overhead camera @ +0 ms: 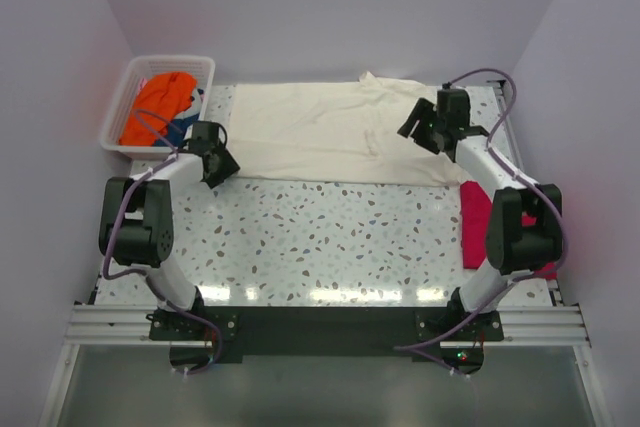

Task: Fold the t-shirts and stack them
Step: Fold the tshirt

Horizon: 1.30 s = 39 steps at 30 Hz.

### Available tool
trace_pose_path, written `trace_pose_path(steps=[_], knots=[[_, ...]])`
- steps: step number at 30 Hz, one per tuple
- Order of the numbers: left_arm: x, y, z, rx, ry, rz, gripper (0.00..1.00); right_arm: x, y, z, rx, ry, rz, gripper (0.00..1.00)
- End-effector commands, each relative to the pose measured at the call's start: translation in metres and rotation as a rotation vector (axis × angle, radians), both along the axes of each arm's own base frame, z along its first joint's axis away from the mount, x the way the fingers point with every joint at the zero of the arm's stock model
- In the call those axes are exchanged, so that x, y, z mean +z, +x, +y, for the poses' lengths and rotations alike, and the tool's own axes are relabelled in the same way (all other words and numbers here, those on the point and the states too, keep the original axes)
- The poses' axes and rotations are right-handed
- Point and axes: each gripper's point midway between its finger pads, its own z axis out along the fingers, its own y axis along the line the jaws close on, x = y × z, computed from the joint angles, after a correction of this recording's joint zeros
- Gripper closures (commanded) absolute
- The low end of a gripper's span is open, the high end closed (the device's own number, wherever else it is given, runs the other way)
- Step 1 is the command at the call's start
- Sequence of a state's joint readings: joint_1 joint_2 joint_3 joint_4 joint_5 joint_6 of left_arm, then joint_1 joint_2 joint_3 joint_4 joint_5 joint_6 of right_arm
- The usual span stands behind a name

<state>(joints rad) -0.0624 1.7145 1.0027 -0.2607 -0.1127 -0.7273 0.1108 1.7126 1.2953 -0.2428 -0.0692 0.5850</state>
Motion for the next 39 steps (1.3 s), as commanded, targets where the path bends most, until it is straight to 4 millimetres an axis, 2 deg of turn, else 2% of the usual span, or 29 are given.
trace_pose_path(steps=[1,2,3,6,14,16,17,19,22,25,33,39], knots=[[0.013,0.023,0.008,0.065,0.024,-0.067,0.48,-0.042,-0.047,-0.024,-0.047,-0.112,0.133,0.34],[0.013,0.023,0.011,0.075,0.037,-0.068,0.48,-0.037,-0.052,-0.027,-0.058,-0.119,0.117,0.34],[0.012,0.023,0.012,0.081,0.044,-0.067,0.48,-0.049,-0.063,-0.031,-0.065,-0.131,0.146,0.34],[0.008,0.023,0.016,0.098,0.061,-0.059,0.48,-0.062,-0.078,-0.04,-0.08,-0.143,0.197,0.35],[-0.003,0.022,0.02,0.124,0.08,-0.04,0.53,-0.078,-0.101,-0.075,-0.179,-0.188,0.254,0.32],[-0.003,0.023,0.021,0.129,0.079,-0.041,0.54,-0.082,-0.101,-0.084,-0.201,-0.167,0.256,0.32],[-0.005,0.023,0.021,0.13,0.079,-0.038,0.55,-0.085,-0.102,-0.082,-0.196,-0.162,0.259,0.31],[-0.006,0.023,0.02,0.128,0.074,-0.036,0.57,-0.09,-0.101,-0.096,-0.231,-0.151,0.271,0.29],[-0.007,0.025,0.019,0.127,0.074,-0.038,0.62,-0.101,-0.099,-0.101,-0.242,-0.145,0.299,0.28],[-0.005,0.026,0.022,0.134,0.081,-0.043,0.69,-0.107,-0.094,-0.101,-0.243,-0.142,0.315,0.29],[-0.001,0.028,0.024,0.141,0.09,-0.052,0.98,-0.108,-0.082,-0.117,-0.297,-0.195,0.323,0.32],[0.001,0.025,0.028,0.155,0.108,-0.051,1.0,-0.101,-0.074,-0.117,-0.311,-0.171,0.283,0.31]])
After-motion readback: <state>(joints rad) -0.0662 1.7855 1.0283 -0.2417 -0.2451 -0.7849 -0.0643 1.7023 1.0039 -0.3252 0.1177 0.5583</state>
